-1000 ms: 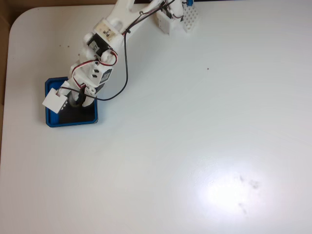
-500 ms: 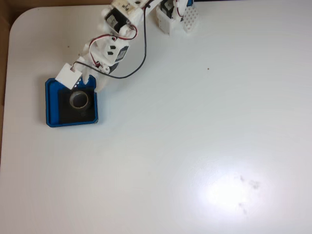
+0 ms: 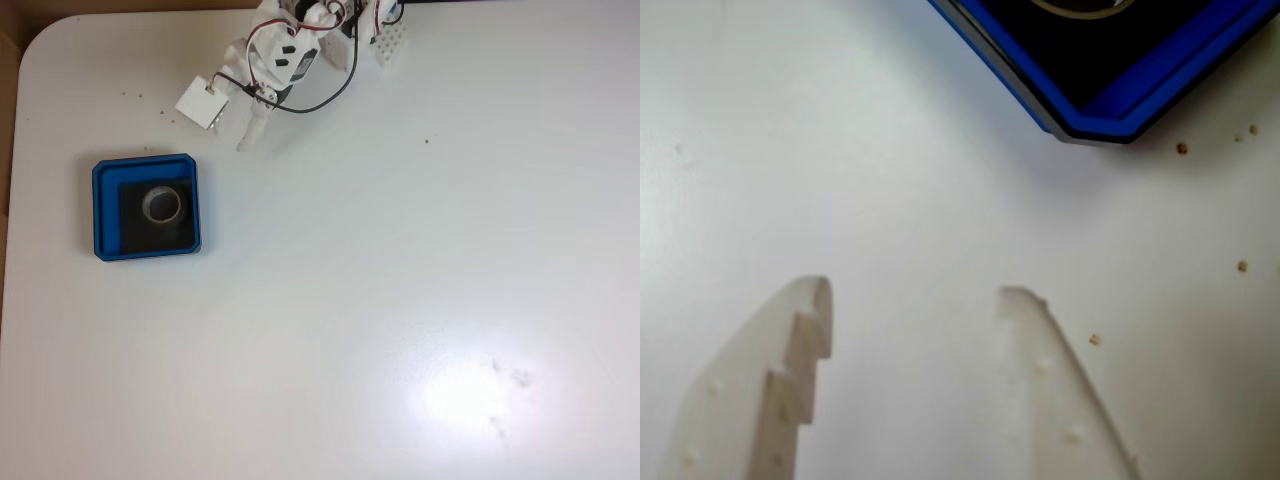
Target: Pick the black tape roll and drop it in the blue box
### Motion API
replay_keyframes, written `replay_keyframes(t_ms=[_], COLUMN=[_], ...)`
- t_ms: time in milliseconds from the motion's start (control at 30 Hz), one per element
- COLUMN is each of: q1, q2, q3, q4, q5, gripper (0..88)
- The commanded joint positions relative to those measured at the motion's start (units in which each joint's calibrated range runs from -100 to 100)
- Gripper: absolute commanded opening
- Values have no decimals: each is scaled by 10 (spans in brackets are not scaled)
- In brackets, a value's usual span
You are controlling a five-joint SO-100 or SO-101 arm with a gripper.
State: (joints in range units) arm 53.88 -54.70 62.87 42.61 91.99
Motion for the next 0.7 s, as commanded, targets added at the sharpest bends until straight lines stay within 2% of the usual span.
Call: replay_keyframes(t_ms=[0, 333, 667], q1=[-4, -4, -4], q2=[-89, -263, -350], q3=[61, 221, 355], q4=[-6, -12, -99], q5=[-3, -3, 3], gripper=[149, 149, 149])
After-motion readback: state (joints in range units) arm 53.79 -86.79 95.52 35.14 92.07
